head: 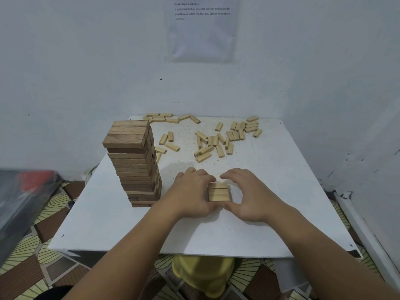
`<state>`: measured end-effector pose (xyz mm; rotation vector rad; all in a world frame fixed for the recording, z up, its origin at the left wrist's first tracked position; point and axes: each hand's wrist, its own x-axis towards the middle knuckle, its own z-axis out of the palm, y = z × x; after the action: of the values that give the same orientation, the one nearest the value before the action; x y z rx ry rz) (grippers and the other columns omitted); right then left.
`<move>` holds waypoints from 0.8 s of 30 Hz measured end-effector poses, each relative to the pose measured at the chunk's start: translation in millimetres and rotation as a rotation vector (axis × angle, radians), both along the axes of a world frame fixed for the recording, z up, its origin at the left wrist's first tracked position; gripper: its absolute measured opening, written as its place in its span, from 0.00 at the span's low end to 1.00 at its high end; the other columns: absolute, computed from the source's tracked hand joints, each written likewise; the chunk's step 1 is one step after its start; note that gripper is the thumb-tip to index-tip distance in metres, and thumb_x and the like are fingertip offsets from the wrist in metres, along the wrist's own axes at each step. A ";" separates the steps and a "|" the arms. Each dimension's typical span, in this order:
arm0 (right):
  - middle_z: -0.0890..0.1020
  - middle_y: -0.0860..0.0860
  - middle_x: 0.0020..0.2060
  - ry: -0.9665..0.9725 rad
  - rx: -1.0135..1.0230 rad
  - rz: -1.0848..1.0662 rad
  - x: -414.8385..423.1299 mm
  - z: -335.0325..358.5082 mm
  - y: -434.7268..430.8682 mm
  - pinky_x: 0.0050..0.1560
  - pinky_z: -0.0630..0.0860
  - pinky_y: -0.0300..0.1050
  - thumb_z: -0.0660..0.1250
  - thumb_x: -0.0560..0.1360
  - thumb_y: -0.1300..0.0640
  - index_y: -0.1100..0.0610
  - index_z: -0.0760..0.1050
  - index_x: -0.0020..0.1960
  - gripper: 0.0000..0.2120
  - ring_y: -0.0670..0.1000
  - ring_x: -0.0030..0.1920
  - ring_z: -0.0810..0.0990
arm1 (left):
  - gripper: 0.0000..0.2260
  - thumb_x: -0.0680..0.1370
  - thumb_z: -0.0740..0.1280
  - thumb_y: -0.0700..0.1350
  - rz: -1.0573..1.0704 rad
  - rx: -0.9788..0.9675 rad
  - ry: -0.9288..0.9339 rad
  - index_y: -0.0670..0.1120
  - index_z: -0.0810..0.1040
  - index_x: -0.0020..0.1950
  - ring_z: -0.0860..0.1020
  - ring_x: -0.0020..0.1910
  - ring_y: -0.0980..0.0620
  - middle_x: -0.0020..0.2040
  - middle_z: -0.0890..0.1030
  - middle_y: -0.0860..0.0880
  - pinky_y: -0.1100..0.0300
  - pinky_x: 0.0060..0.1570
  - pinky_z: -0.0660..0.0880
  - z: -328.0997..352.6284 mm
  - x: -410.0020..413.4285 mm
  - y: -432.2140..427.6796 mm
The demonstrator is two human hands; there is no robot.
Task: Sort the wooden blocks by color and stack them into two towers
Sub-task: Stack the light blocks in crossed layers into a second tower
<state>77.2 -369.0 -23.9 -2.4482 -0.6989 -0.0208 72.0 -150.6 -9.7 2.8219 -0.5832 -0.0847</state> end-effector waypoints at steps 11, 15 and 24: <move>0.80 0.45 0.57 0.051 -0.060 -0.011 5.3 7.4 8.9 0.57 0.69 0.37 0.77 0.72 0.51 0.51 0.79 0.66 0.23 0.44 0.57 0.72 | 0.23 0.71 0.70 0.67 -0.013 0.029 0.019 0.53 0.81 0.58 0.69 0.55 0.50 0.52 0.76 0.55 0.52 0.55 0.67 1.8 8.1 0.3; 0.80 0.43 0.54 0.075 -0.052 -0.008 5.6 5.2 9.2 0.61 0.75 0.46 0.78 0.72 0.50 0.51 0.79 0.66 0.24 0.44 0.56 0.73 | 0.22 0.72 0.70 0.67 -0.023 0.025 0.013 0.52 0.80 0.56 0.69 0.54 0.51 0.50 0.75 0.54 0.52 0.54 0.67 0.7 7.3 0.3; 0.80 0.43 0.56 0.065 -0.098 -0.004 6.5 3.7 8.6 0.61 0.74 0.46 0.76 0.72 0.47 0.52 0.77 0.69 0.27 0.45 0.56 0.74 | 0.25 0.72 0.69 0.68 -0.027 0.055 0.009 0.53 0.78 0.60 0.68 0.56 0.52 0.54 0.75 0.54 0.53 0.55 0.65 0.0 5.7 -0.2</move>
<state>83.8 -360.4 -20.1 -2.5316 -0.6810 0.0925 77.7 -150.8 -9.7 2.8660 -0.6260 -0.1206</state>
